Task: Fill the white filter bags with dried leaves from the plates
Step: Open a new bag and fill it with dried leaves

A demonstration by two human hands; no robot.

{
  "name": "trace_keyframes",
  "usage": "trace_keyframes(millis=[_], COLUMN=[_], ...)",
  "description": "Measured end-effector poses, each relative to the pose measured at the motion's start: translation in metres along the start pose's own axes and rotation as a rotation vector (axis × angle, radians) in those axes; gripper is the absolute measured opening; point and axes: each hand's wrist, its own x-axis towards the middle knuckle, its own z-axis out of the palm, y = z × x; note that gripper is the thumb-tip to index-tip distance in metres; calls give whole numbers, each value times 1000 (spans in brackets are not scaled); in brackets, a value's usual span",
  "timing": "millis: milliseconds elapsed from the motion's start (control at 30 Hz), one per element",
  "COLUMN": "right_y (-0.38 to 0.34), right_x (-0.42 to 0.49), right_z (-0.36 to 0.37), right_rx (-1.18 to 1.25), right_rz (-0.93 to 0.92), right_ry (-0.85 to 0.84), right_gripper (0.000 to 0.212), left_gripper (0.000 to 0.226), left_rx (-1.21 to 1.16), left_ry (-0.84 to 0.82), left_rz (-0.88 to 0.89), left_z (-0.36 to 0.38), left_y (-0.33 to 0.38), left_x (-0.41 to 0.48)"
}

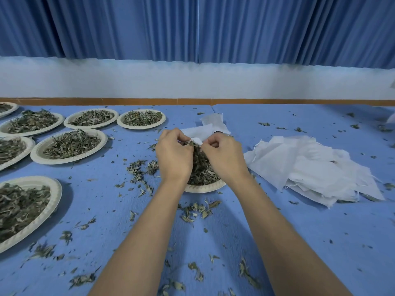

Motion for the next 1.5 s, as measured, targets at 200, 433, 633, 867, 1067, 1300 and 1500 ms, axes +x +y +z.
trace_keyframes(millis=[200,433,633,867,1067,1300,1500], right_y=[1,6,6,5,2,3,10], right_x=[0,1,1,2,-1,-1,1], right_z=[-6,0,0,-1,-3,-4,1], right_rx=[192,275,264,212,86,334,456], right_rz=[64,79,78,23,-80,31,138], right_ry=[-155,37,86,72,3,-148,-39], right_gripper=[15,14,20,10,7,18,19], left_gripper=[18,13,10,20,26,31,14], left_rx=[10,-53,-296,-253,-187,-145,-266], left_ry=[64,-113,-298,-224,-64,7,-215], left_rz=[28,109,-47,-57,-104,-154,-113], left_z=[5,-6,-14,-12,-6,-5,-12], left_y=[2,6,4,-2,2,5,3], left_x=[-7,-5,-4,-2,-1,3,2])
